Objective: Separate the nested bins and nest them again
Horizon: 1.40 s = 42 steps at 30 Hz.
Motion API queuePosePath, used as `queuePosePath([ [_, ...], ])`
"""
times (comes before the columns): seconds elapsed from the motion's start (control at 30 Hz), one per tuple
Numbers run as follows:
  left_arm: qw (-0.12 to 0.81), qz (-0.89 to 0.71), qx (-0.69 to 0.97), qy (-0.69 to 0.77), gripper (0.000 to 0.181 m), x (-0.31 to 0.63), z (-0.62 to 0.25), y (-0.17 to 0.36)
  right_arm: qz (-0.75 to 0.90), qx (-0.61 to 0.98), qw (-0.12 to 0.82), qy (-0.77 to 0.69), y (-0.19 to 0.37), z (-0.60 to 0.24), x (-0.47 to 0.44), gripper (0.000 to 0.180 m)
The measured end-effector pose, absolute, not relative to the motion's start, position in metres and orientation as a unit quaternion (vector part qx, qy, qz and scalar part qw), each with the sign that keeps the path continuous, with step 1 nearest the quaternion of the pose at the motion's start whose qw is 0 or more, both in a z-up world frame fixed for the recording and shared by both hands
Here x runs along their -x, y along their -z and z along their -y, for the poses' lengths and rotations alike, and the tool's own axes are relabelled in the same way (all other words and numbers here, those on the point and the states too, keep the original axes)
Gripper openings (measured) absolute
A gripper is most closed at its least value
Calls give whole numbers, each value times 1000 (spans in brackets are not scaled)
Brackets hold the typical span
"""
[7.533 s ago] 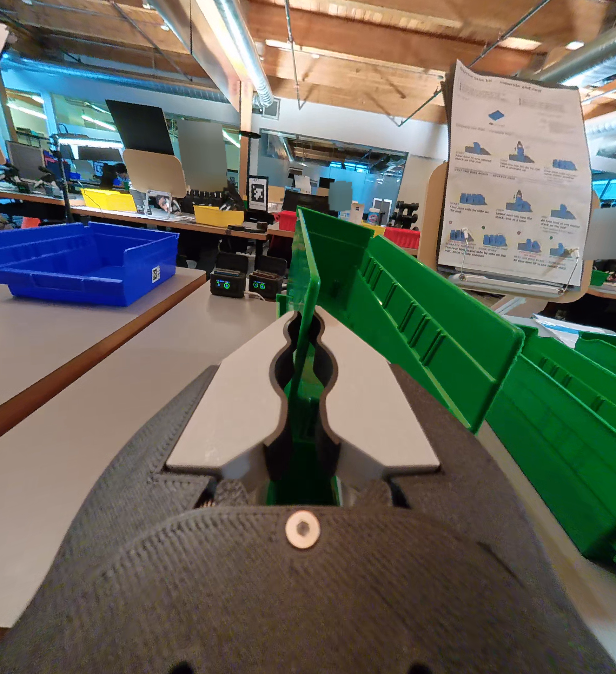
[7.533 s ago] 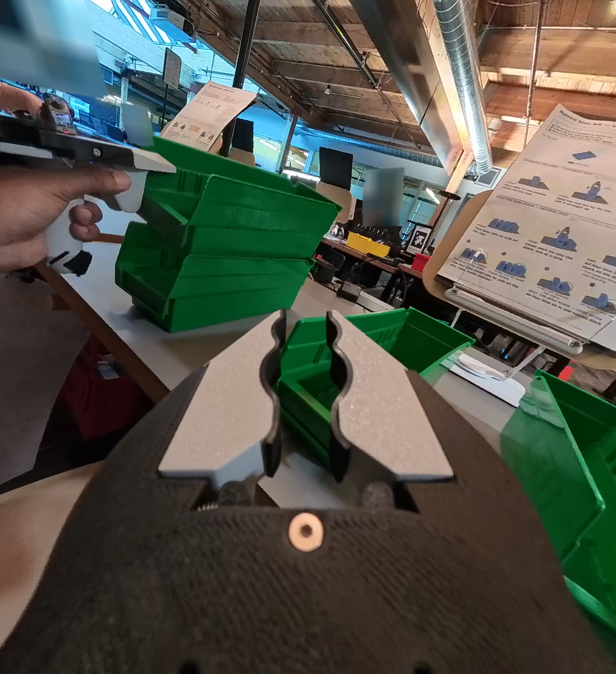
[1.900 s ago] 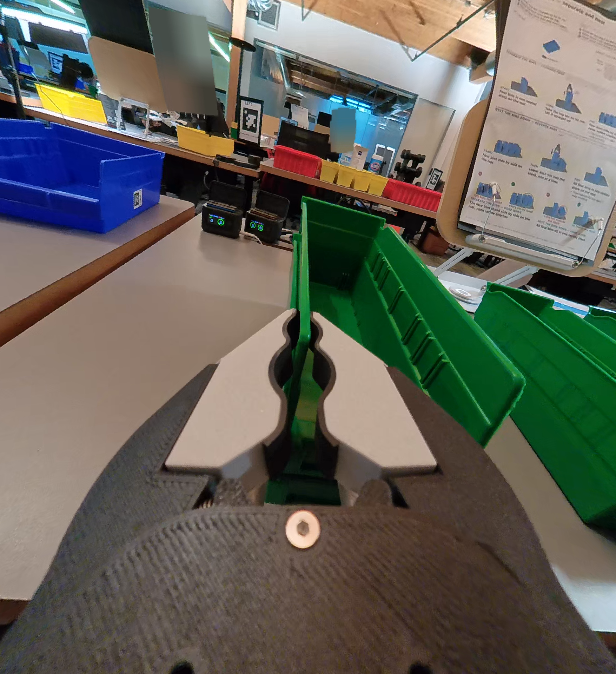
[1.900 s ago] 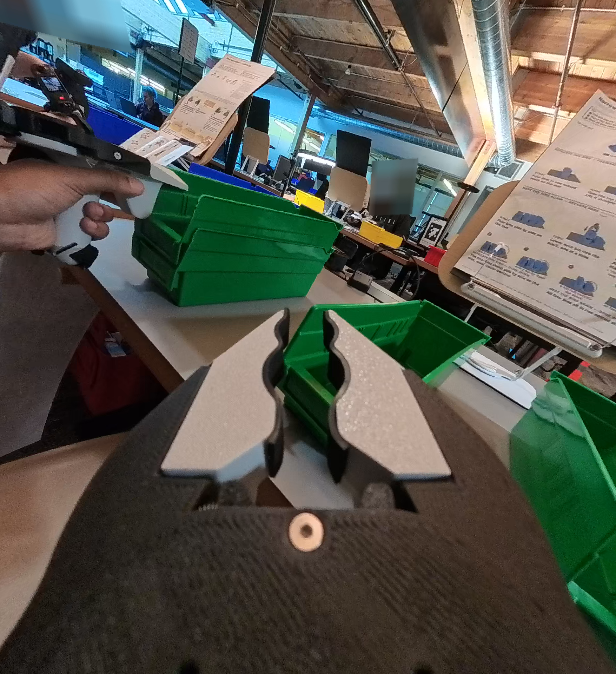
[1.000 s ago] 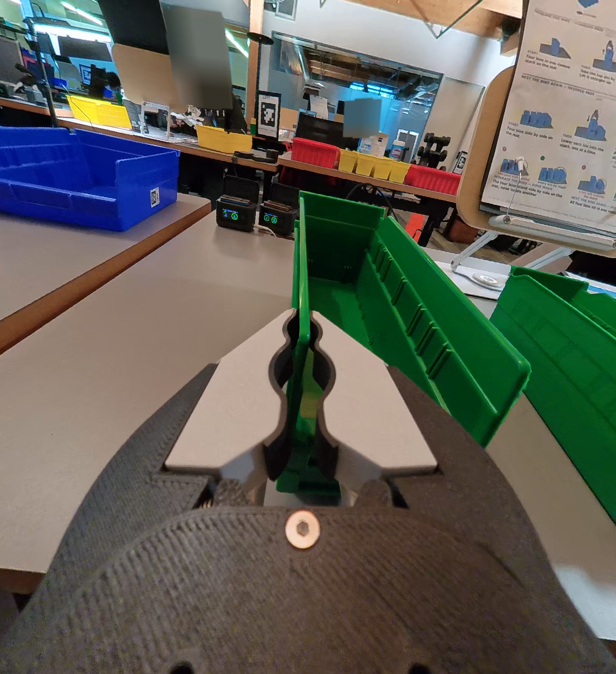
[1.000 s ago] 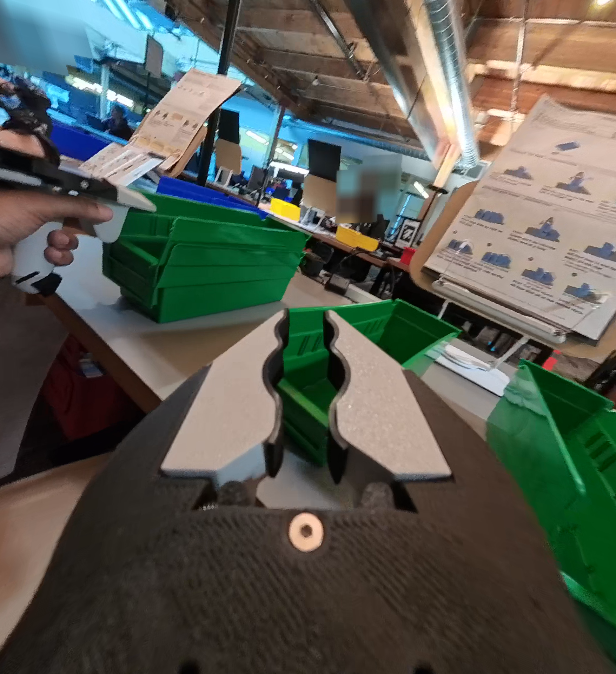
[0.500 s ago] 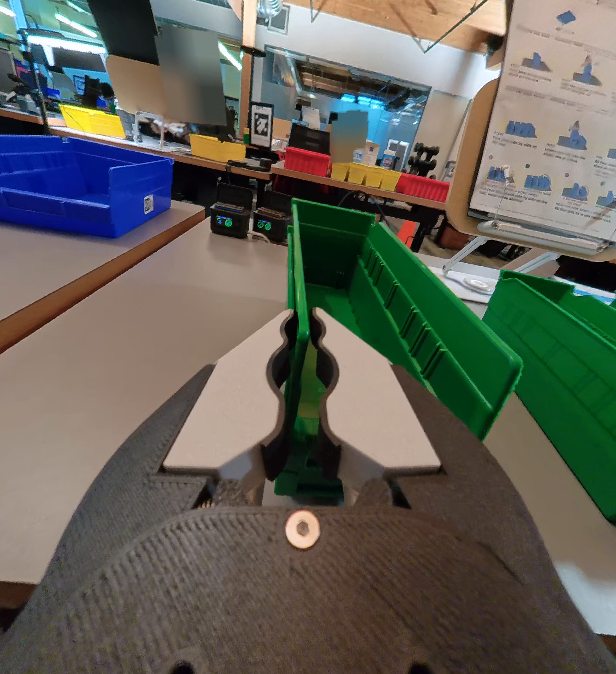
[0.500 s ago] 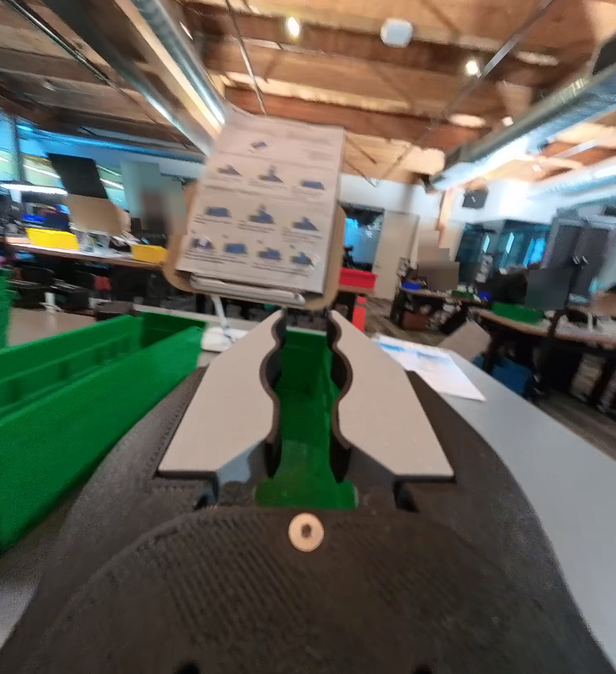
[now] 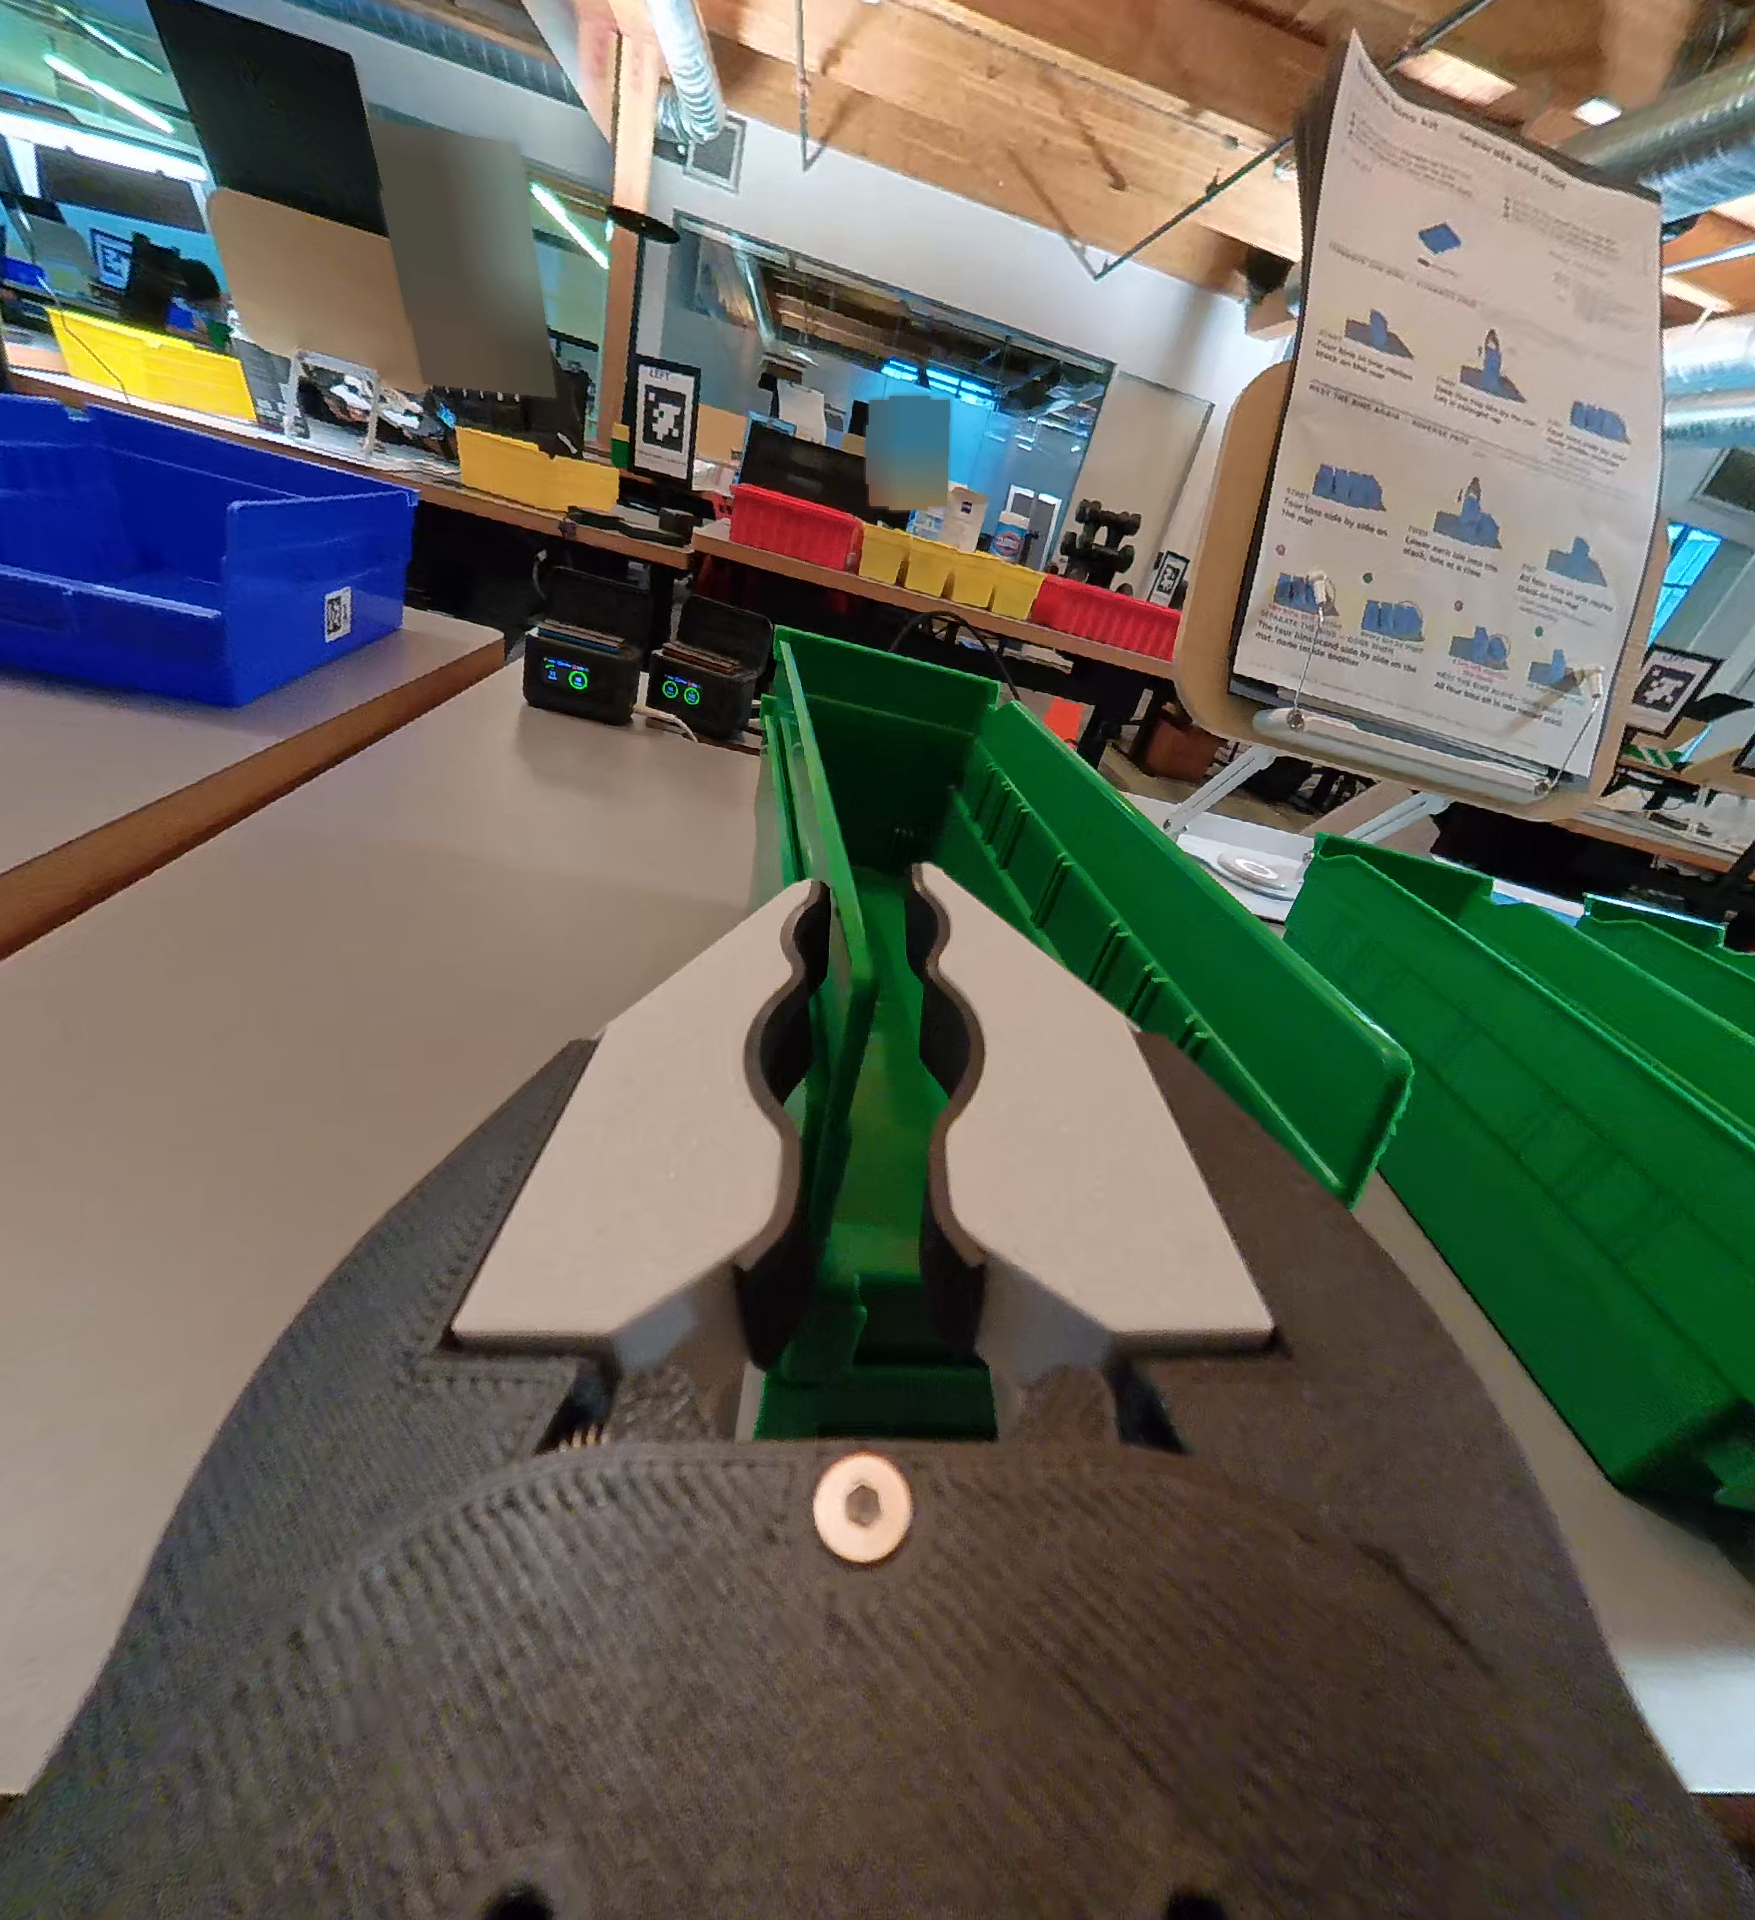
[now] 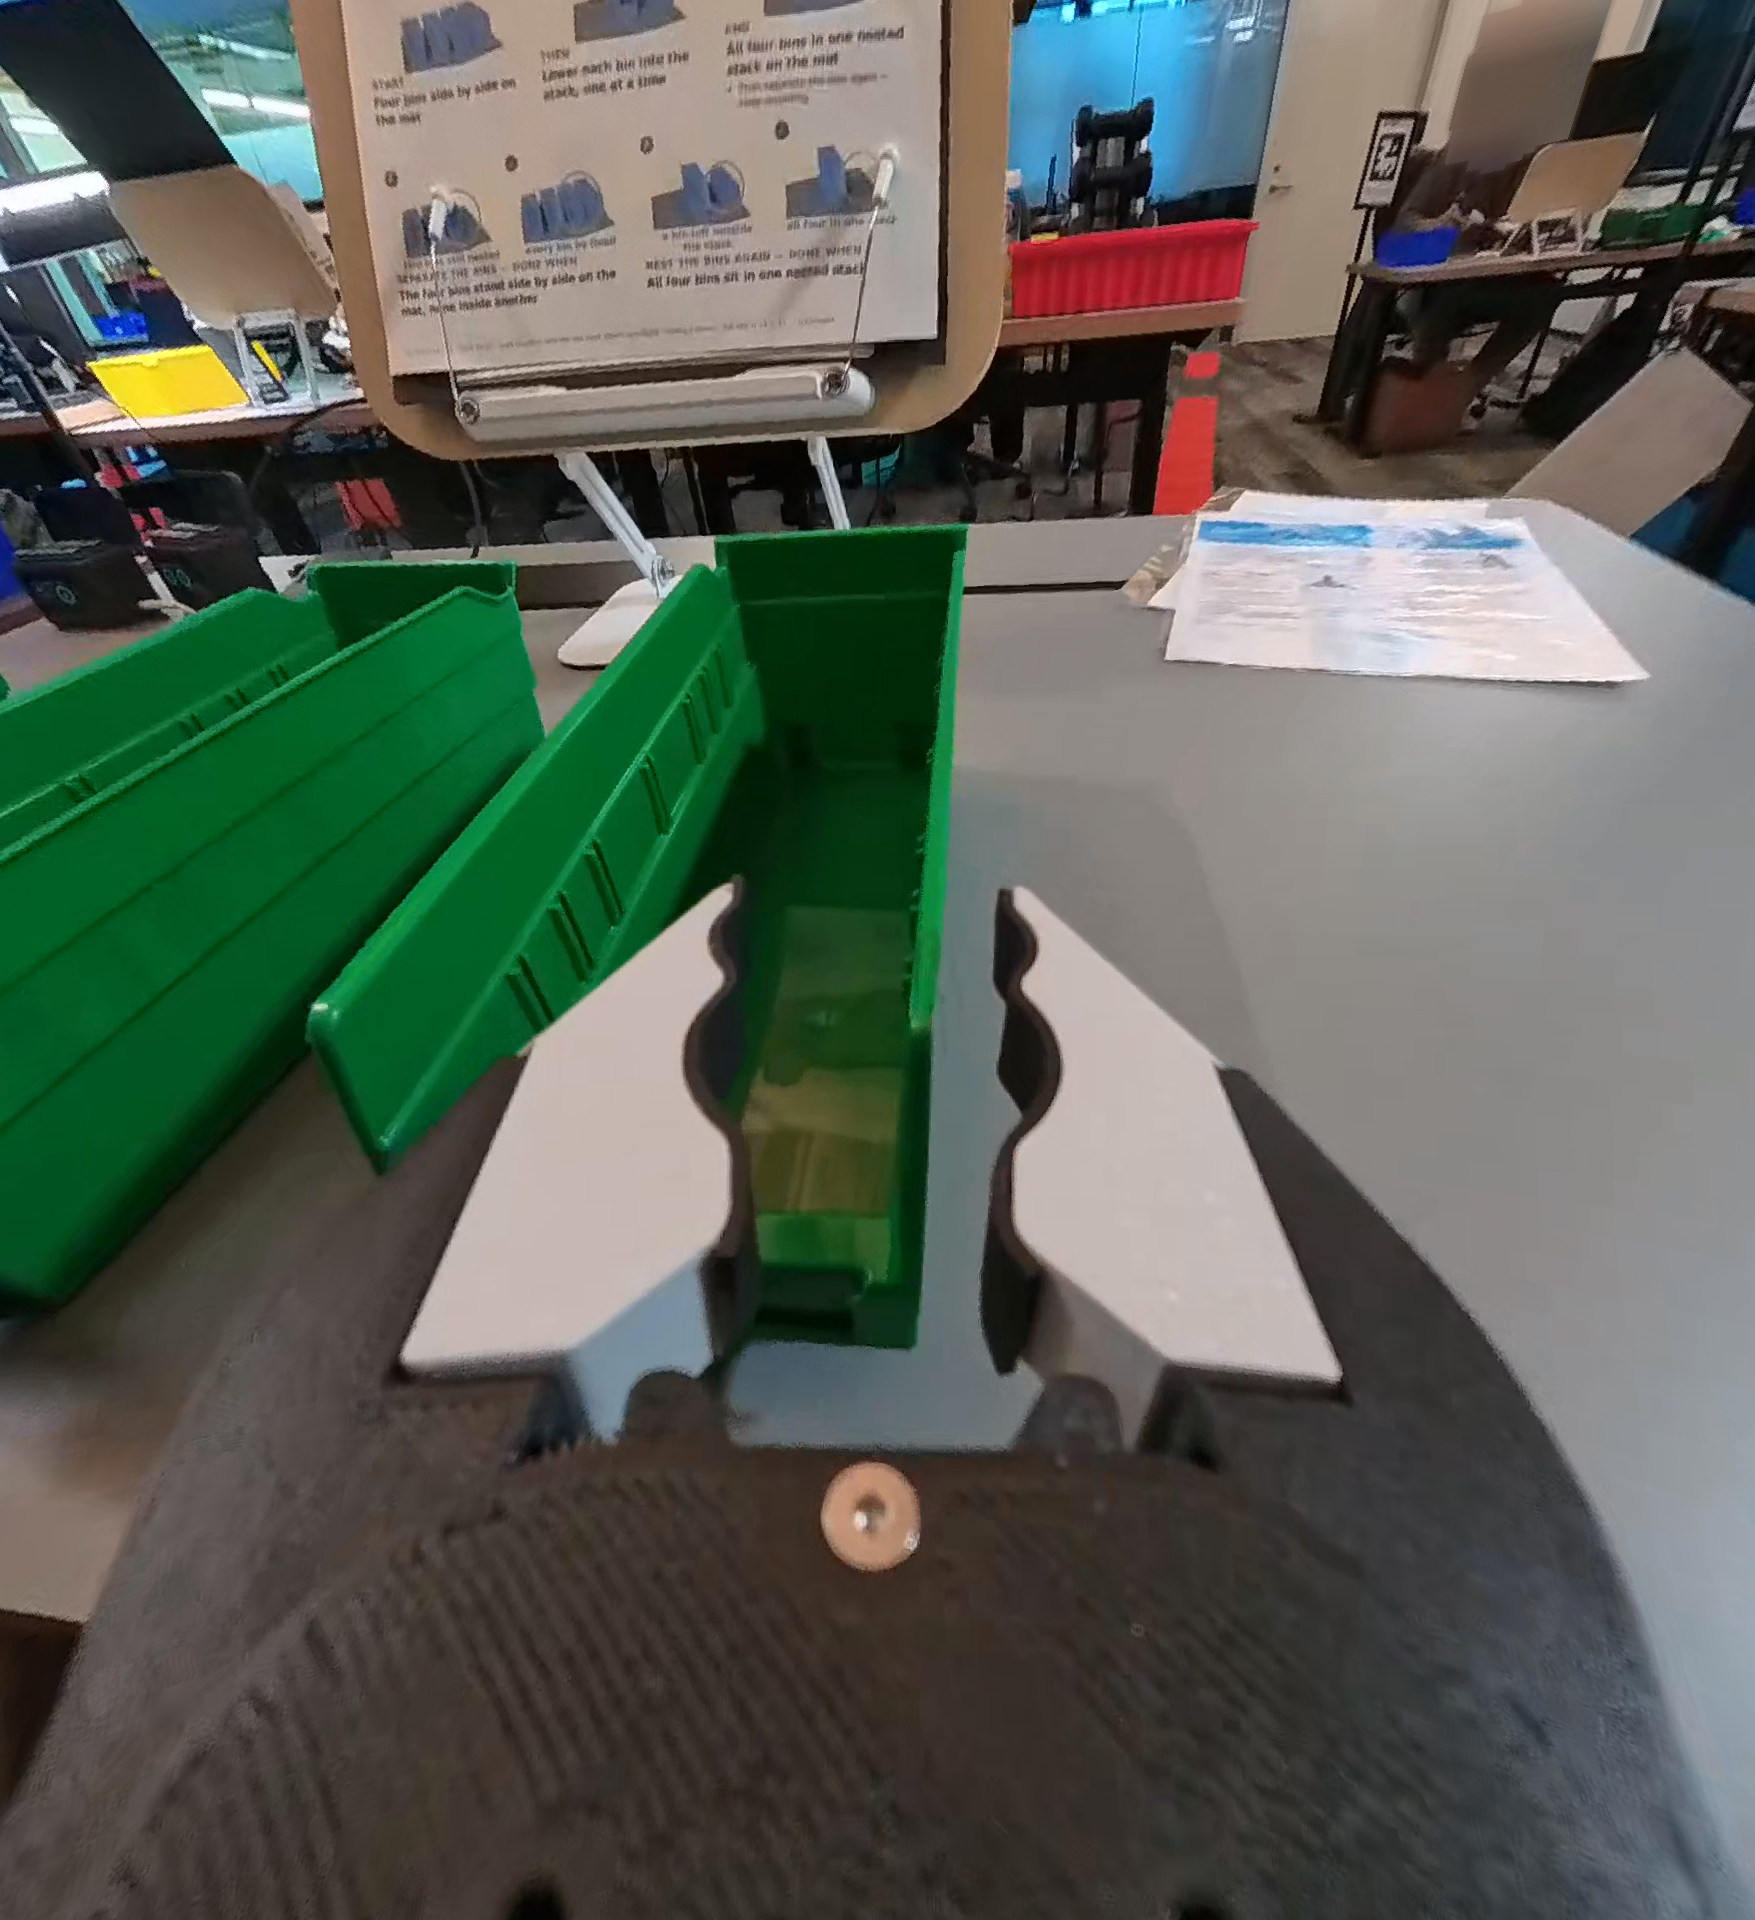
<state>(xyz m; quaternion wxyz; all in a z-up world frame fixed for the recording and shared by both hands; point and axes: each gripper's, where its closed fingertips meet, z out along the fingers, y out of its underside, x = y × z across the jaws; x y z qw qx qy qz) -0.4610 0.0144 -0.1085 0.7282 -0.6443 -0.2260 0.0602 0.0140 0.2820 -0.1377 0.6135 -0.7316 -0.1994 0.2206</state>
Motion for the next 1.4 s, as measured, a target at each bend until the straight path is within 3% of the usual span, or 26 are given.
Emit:
queuePosePath([
  [0.27,723,239,646,-52,9,465,-8,101,209,757,566,-250,157,-280,-3,46],
  [0.53,732,239,632,-87,30,459,-4,83,204,777,540,-250,170,-281,-4,46],
  [0.87,760,209,614,48,36,389,-20,41,205,786,529,-244,177,-283,-5,43],
  [1.13,725,107,677,61,41,313,-55,82,208,783,530,-251,176,-282,-3,40],
  [1.4,675,28,726,133,28,267,-70,118,217,779,531,-252,176,-281,0,40],
])
